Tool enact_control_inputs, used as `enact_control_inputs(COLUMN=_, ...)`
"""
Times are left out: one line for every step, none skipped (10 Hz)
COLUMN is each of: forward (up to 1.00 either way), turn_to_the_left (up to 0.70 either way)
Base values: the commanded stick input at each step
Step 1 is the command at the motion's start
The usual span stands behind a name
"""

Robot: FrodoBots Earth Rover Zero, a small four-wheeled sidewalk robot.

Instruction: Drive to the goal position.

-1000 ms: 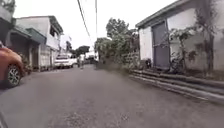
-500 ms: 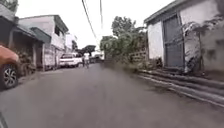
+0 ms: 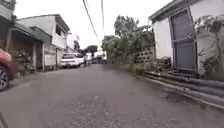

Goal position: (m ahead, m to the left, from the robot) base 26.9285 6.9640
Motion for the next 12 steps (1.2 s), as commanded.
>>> enact_control_inputs(forward=0.85, turn_to_the_left=0.10)
enact_control_inputs(forward=0.85, turn_to_the_left=0.10)
enact_control_inputs(forward=0.85, turn_to_the_left=0.10)
enact_control_inputs(forward=0.85, turn_to_the_left=0.10)
enact_control_inputs(forward=0.85, turn_to_the_left=0.10)
enact_control_inputs(forward=0.85, turn_to_the_left=0.10)
enact_control_inputs(forward=0.85, turn_to_the_left=0.10)
enact_control_inputs(forward=0.85, turn_to_the_left=0.10)
enact_control_inputs(forward=0.85, turn_to_the_left=0.10)
enact_control_inputs(forward=0.85, turn_to_the_left=0.10)
enact_control_inputs(forward=0.85, turn_to_the_left=0.10)
enact_control_inputs(forward=0.85, turn_to_the_left=0.10)
